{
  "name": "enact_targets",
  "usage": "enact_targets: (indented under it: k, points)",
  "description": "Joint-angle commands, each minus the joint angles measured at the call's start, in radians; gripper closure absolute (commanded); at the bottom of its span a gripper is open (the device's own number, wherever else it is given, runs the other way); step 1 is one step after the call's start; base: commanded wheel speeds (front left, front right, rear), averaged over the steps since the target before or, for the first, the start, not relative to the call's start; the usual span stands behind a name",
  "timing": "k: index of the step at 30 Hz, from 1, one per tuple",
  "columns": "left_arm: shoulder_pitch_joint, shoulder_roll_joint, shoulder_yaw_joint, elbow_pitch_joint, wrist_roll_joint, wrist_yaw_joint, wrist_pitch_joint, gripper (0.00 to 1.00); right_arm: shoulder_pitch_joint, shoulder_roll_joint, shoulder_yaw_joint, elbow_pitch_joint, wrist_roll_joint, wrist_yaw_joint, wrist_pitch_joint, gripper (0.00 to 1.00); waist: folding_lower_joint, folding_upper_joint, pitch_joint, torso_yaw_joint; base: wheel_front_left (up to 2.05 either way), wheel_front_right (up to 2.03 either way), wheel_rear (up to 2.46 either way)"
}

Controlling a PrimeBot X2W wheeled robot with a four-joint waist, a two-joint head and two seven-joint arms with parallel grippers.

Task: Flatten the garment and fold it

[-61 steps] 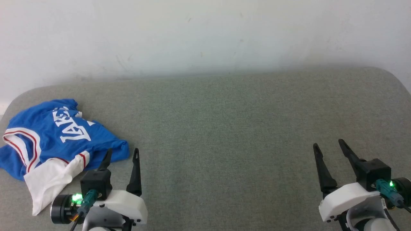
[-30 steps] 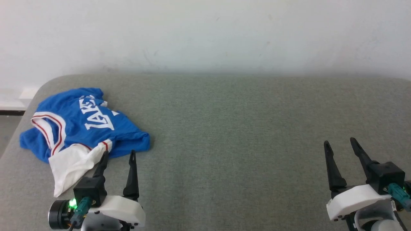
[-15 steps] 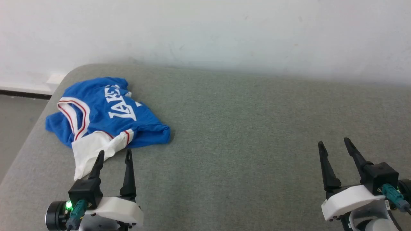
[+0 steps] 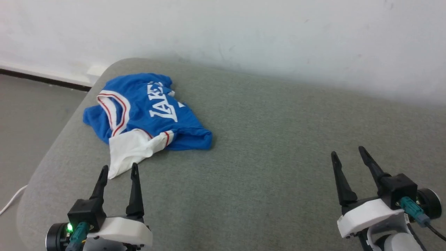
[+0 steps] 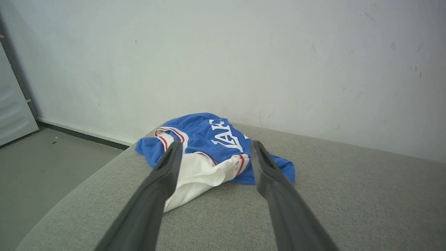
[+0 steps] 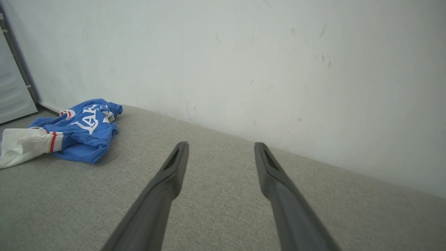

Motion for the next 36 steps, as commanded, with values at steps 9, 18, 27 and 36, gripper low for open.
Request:
enact_targets:
  k: [9,18,27,36]
  points:
    - [0.03,-0.004,0.008,0.0,-0.016,0.01,-0.028,0.0,-0.023,0.003,0.053,0.027,0.018,-0.001,-0.027,0.0,-0.0001,-0.0001,-0.007,0.097,0.0,0.0,0.0]
    - [0.047,-0.004,0.013,0.002,-0.028,0.013,-0.046,0.0,-0.03,0.003,0.074,0.045,0.024,-0.002,-0.046,0.0,-0.0001,-0.0001,-0.014,0.154,0.0,0.0,0.0]
    - [0.056,-0.004,0.015,0.004,-0.041,0.016,-0.063,0.0,-0.037,0.004,0.082,0.06,0.024,-0.002,-0.063,0.0,-0.0001,-0.0001,-0.018,0.189,0.0,0.0,0.0]
    - [0.062,-0.005,0.012,0.006,-0.057,0.02,-0.082,0.0,-0.046,0.004,0.087,0.077,0.023,-0.002,-0.082,0.0,-0.0001,-0.0001,-0.013,0.224,0.0,0.0,0.0]
